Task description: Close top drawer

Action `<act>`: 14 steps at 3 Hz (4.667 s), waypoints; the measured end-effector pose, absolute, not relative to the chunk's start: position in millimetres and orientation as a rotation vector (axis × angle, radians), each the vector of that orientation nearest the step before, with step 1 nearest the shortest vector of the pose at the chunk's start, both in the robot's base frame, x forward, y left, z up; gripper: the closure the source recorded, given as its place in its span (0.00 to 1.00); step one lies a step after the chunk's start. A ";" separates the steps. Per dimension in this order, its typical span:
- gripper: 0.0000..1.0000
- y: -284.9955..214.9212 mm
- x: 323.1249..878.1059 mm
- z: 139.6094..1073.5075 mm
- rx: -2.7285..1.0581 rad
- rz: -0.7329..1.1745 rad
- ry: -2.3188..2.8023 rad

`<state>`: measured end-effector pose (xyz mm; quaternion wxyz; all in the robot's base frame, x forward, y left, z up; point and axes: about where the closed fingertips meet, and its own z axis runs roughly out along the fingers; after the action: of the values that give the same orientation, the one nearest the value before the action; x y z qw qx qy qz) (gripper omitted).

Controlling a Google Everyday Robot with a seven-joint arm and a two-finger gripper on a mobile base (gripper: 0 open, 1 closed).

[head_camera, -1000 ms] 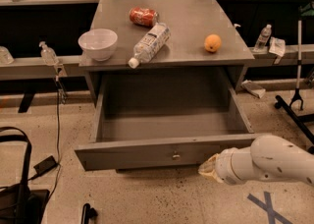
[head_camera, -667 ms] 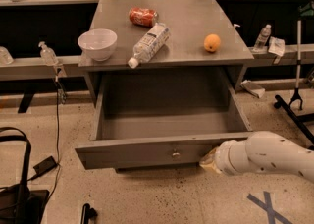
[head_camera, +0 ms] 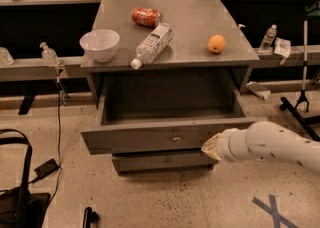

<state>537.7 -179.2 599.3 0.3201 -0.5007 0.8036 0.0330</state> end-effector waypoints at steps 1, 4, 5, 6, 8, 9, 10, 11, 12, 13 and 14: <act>1.00 -179.2 537.6 599.3 -1.316 0.087 2.112; 1.00 -178.0 589.3 573.5 -1.319 0.022 1.926; 1.00 -179.9 614.1 573.5 -1.288 -0.019 1.862; 1.00 -180.9 639.0 577.0 -1.268 -0.046 1.818; 1.00 -176.8 689.3 580.3 -1.264 -0.064 1.777; 1.00 -169.5 714.4 581.7 -1.269 -0.058 1.767; 1.00 -162.5 725.2 578.1 -1.250 0.036 1.756; 1.00 -159.6 706.5 578.3 -1.222 0.172 1.722; 1.00 -161.4 661.3 592.5 -1.234 0.274 1.696; 0.85 -162.8 652.7 590.3 -1.237 0.292 1.699; 0.61 -160.2 652.2 589.4 -1.240 0.297 1.698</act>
Offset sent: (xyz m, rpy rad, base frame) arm 0.0430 0.0019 -0.0304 0.0008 -0.1121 0.0862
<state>652.2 -160.2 589.4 0.4875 -0.5099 0.6982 0.1220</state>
